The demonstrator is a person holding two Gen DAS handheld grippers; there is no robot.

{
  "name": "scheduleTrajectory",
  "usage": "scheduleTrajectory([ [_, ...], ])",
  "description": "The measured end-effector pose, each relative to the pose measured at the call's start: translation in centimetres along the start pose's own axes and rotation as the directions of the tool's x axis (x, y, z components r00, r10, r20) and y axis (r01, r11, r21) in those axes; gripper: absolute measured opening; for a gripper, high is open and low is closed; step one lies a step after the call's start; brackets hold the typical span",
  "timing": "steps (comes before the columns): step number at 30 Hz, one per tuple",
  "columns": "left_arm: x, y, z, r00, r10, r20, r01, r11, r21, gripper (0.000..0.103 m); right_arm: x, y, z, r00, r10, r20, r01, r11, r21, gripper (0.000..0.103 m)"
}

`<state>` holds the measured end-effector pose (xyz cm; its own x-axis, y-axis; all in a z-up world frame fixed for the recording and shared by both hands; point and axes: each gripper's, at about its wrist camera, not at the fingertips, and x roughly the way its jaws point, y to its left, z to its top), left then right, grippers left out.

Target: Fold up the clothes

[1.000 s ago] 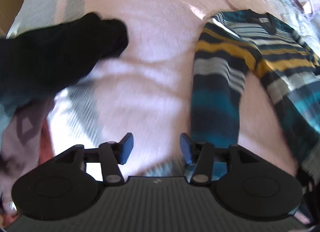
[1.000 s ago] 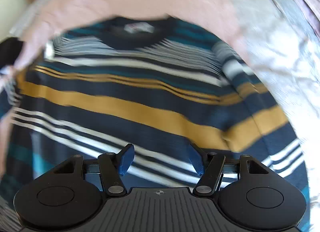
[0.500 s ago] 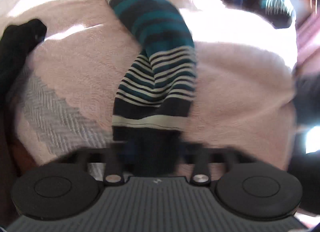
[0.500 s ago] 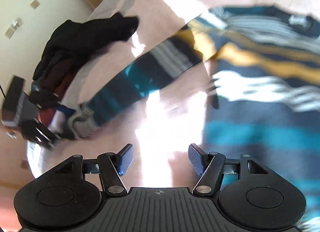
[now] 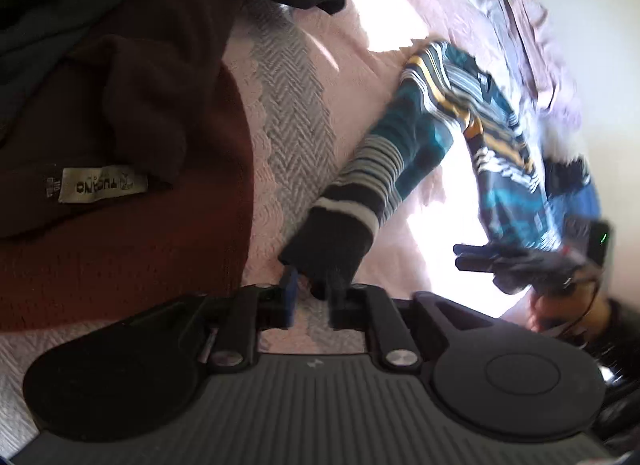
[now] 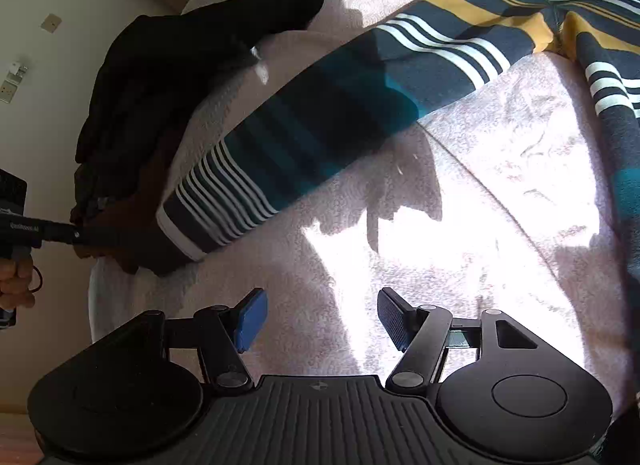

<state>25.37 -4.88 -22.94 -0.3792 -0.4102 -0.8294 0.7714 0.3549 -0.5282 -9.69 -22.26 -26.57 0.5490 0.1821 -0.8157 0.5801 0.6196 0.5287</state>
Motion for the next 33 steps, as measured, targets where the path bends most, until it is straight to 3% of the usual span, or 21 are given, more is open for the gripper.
scheduleTrajectory([
  [1,0.2,-0.5,-0.1,1.0,0.014,0.016,-0.015,0.999,0.033,0.033,0.2,0.2,0.0,1.0,0.005,0.0,-0.005,1.0,-0.003,0.065],
  [3,0.5,-1.6,-0.3,0.998,0.041,0.049,-0.045,0.994,0.098,0.048,0.5,0.7,0.1,1.0,0.013,0.002,-0.013,1.0,-0.004,0.065],
  [5,1.3,-2.6,-0.4,0.996,0.067,0.066,-0.077,0.984,0.161,0.049,1.1,1.0,0.4,0.999,0.033,0.011,-0.034,0.999,0.005,0.065],
  [8,3.8,-3.2,0.0,0.994,0.101,0.033,-0.105,0.973,0.207,0.051,2.1,1.3,0.9,0.996,0.079,0.027,-0.08,0.996,0.032,0.066],
  [9,4.5,-2.9,0.0,0.996,0.088,0.011,-0.089,0.971,0.221,0.048,2.5,1.4,1.2,0.995,0.097,0.033,-0.099,0.994,0.046,0.066],
  [11,5.7,-2.4,-0.1,0.997,0.066,-0.032,-0.056,0.967,0.248,0.021,3.1,1.6,1.8,0.995,0.079,0.054,-0.082,0.996,0.046,0.067],
  [12,5.2,-2.5,-0.3,0.997,0.07,-0.017,-0.063,0.964,0.258,0.01,3.4,1.7,2.1,0.996,0.069,0.065,-0.072,0.996,0.045,0.067],
  [15,3.6,-2.9,-0.9,0.996,0.082,0.03,-0.087,0.953,0.289,0.011,2.7,1.2,2.5,0.996,0.024,0.091,-0.029,0.998,0.056,0.067],
  [17,2.5,-2.9,-1.4,0.989,0.144,0.041,-0.15,0.939,0.308,0.011,1.0,0.0,1.5,0.993,-0.002,0.116,-0.008,0.997,0.081,0.067],
  [19,1.7,-3.3,-2.0,0.971,0.231,0.056,-0.236,0.903,0.359,0.013,-1.3,-1.6,-0.6,0.991,-0.041,0.125,0.026,0.992,0.12,0.067],
  [22,0.9,-4.9,-2.5,0.953,0.285,0.1,-0.299,0.848,0.438,0.018,-4.8,-4.1,-3.6,0.985,-0.101,0.136,0.076,0.981,0.18,0.067],
  [24,0.6,-7.0,-2.7,0.959,0.25,0.132,-0.282,0.819,0.499,0.027,-7.1,-5.7,-5.7,0.98,-0.142,0.142,0.108,0.97,0.22,0.067],
  [27,2.5,-11.4,-2.9,0.987,0.123,0.1,-0.158,0.799,0.581,0.05,-10.5,-8.2,-8.7,0.968,-0.202,0.147,0.155,0.948,0.279,0.067],
  [29,4.9,-14.9,-3.4,0.999,0.024,0.046,-0.048,0.777,0.628,0.052,-13.4,-8.5,-10.7,0.955,-0.236,0.178,0.185,0.947,0.264,0.067],
  [31,8.0,-18.9,-4.3,0.999,-0.049,-0.02,0.05,0.734,0.677,0.06,-16.5,-9.6,-12.3,0.937,-0.272,0.22,0.215,0.944,0.251,0.067],
  [33,11.2,-22.6,-5.6,0.995,-0.081,-0.053,0.094,0.689,0.719,0.061,-19.6,-10.7,-13.9,0.915,-0.306,0.263,0.245,0.939,0.239,0.067],
])
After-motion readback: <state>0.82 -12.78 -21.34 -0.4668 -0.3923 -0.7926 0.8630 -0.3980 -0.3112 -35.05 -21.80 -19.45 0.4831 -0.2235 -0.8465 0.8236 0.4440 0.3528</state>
